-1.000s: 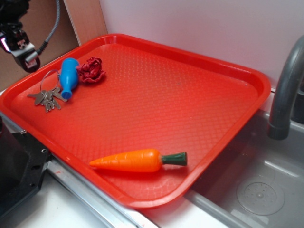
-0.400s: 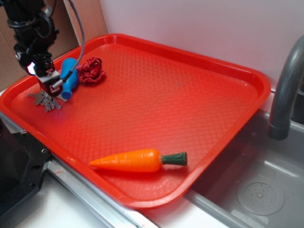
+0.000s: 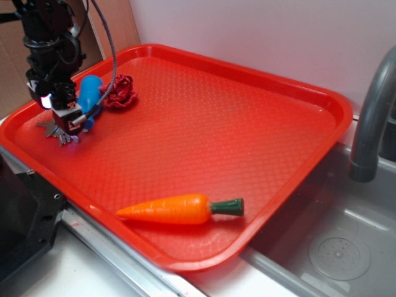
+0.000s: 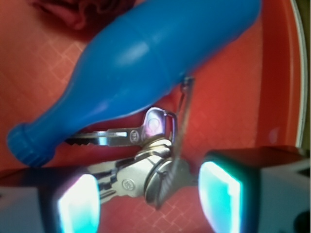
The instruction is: Grab the silver keys.
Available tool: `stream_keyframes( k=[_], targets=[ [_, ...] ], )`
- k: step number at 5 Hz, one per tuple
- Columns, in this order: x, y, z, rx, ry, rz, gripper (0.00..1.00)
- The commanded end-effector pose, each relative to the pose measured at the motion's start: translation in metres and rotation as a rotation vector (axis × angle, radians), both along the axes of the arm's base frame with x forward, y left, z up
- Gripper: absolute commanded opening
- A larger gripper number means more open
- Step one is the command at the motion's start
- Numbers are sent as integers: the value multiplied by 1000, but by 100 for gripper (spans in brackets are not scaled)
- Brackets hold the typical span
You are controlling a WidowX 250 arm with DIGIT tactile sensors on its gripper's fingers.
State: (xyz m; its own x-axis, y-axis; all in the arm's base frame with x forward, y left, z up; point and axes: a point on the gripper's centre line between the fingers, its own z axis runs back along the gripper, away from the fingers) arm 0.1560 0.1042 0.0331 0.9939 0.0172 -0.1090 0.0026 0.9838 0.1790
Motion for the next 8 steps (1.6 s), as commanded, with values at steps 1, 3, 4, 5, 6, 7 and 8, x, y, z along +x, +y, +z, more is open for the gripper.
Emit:
stream_keyframes(
  k=[1,3,4,5,6,7,8],
  targets=[
    [12,10,4,48,-26,27,0],
    [12,5,8,48,0,27,0],
    [13,-4,24,70,61,15,0],
    [7,-35,74,42,109,73,0],
    [2,-65,122,-32,124,150,0],
    [-1,-104,176,-207,95,131,0],
    [4,-151,211,-265,72,60,0]
  ],
)
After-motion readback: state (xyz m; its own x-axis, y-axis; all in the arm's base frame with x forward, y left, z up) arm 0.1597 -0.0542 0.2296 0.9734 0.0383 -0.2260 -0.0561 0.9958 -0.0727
